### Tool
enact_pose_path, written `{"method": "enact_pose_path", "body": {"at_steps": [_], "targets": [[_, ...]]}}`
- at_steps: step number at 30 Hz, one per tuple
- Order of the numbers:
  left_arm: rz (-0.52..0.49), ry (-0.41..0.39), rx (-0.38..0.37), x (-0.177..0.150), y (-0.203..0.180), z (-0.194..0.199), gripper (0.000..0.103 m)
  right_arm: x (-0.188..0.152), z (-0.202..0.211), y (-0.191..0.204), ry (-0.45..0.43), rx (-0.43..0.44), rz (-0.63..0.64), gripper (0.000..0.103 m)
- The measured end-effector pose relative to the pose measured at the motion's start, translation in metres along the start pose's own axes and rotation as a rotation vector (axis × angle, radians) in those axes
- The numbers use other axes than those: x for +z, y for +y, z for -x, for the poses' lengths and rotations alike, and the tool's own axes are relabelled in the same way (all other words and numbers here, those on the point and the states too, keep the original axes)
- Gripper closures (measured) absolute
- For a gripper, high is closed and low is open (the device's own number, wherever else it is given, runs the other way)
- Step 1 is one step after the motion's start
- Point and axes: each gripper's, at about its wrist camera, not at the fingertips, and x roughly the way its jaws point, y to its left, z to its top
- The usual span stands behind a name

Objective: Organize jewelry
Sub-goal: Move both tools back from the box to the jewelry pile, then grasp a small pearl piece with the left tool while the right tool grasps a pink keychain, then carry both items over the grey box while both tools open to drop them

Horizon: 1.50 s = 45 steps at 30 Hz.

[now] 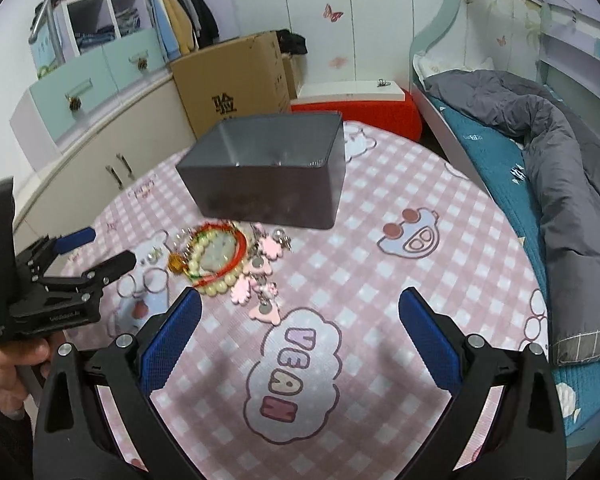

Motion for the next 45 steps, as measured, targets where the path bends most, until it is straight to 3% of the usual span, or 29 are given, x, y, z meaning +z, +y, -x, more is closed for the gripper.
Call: {"method": "enact_pose_path", "body": {"at_steps": [5, 7, 11, 13, 15, 18, 23, 30, 39, 45], "targets": [[-0.021, 0.055, -0.035, 0.000, -0.006, -0.018, 0.032, -0.005, -0.013, 0.000, 0.037, 0.011, 0.001, 0.018], [-0.031, 0.076, -0.064, 0.001, -0.009, -0.023, 0.057, -0.006, -0.018, 0.002, 0.049, 0.014, 0.008, 0.022], [-0.048, 0.082, -0.105, 0.000, -0.013, -0.025, 0.092, -0.007, -0.028, 0.010, 0.067, 0.036, 0.038, 0.036], [-0.049, 0.081, -0.125, -0.001, -0.015, -0.024, 0.092, -0.007, -0.033, 0.017, 0.078, 0.042, 0.062, 0.043], [-0.045, 0.079, -0.137, -0.002, -0.015, -0.022, 0.092, -0.009, -0.040, 0.021, 0.092, 0.038, 0.085, 0.062], [-0.033, 0.071, -0.147, -0.002, -0.013, -0.017, 0.092, -0.015, -0.044, 0.031, 0.078, -0.017, 0.151, 0.081], [-0.019, 0.046, -0.155, 0.000, -0.009, -0.006, 0.092, -0.016, -0.038, 0.023, 0.077, 0.014, 0.128, 0.081], [-0.012, -0.001, -0.168, 0.006, -0.007, 0.016, 0.092, -0.005, -0.006, 0.008, 0.010, 0.083, 0.065, 0.081], [-0.015, -0.095, -0.188, 0.032, -0.005, 0.047, 0.092, 0.042, 0.037, 0.010, -0.125, 0.117, 0.098, 0.081], [-0.045, -0.198, -0.194, 0.076, -0.011, 0.065, 0.092, 0.090, 0.062, 0.012, -0.237, 0.115, 0.146, 0.081]]}}
